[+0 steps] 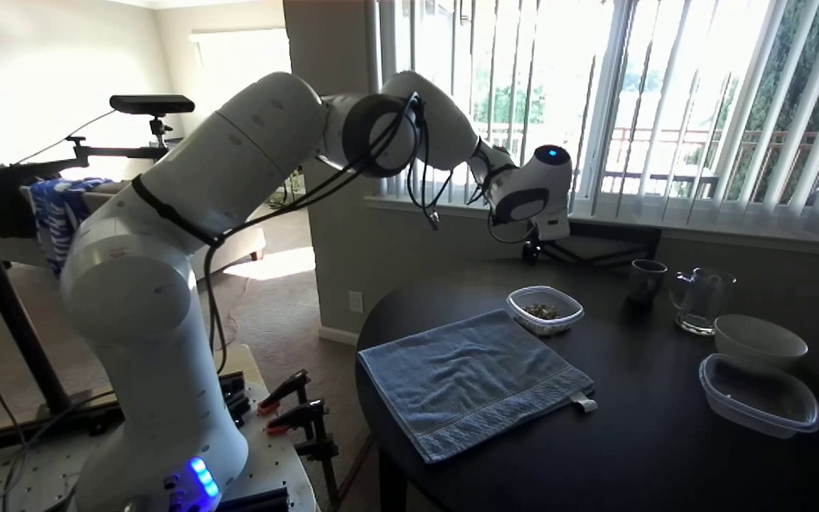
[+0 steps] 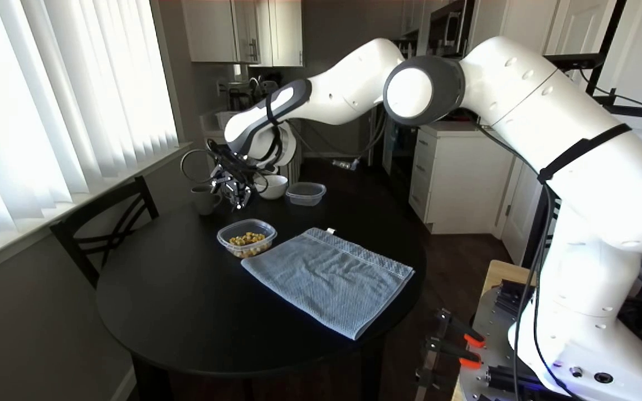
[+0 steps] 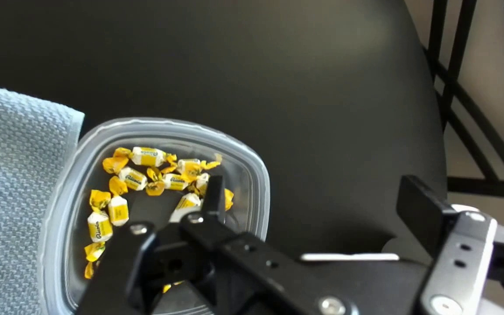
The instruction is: Pour out the sweets from the bowl
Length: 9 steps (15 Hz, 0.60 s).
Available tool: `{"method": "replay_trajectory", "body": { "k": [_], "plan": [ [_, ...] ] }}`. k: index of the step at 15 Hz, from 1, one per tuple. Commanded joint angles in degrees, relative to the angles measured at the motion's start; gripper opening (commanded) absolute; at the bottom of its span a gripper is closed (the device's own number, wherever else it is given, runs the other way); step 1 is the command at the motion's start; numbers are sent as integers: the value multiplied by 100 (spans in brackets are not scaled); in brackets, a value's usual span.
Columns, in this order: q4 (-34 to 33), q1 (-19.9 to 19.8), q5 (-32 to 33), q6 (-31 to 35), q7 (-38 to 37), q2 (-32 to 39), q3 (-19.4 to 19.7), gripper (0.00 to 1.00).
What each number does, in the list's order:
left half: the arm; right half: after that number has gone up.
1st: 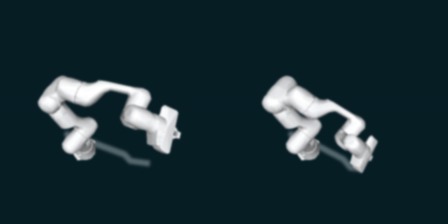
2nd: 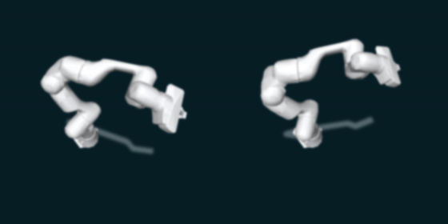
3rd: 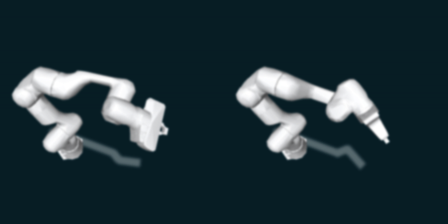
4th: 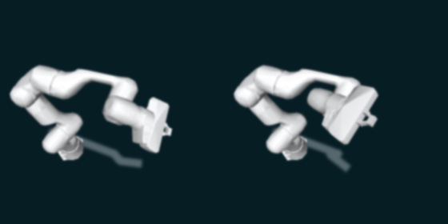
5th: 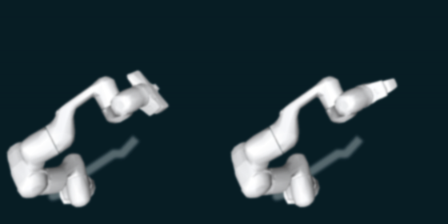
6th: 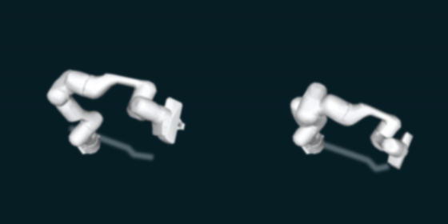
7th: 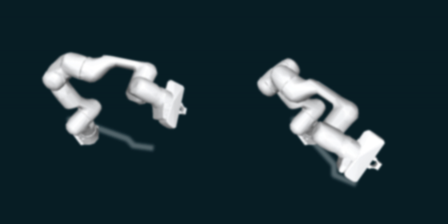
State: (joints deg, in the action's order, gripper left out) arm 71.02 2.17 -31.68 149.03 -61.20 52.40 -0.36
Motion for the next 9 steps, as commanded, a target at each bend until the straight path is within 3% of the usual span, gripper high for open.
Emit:
{"method": "replay_trajectory", "body": {
  "k": [1, 3, 8, 9],
  "plan": [
    [-240, 220, 290, 476, -1239, 389, 424, 100],
    [-141, 400, 537, 593, -2062, 398, 759, 100],
    [507, 1653, 709, 226, -4020, 16, 2456, 100],
    [629, 1845, 853, 40, -4280, -93, 2615, 100]
  ]
}}
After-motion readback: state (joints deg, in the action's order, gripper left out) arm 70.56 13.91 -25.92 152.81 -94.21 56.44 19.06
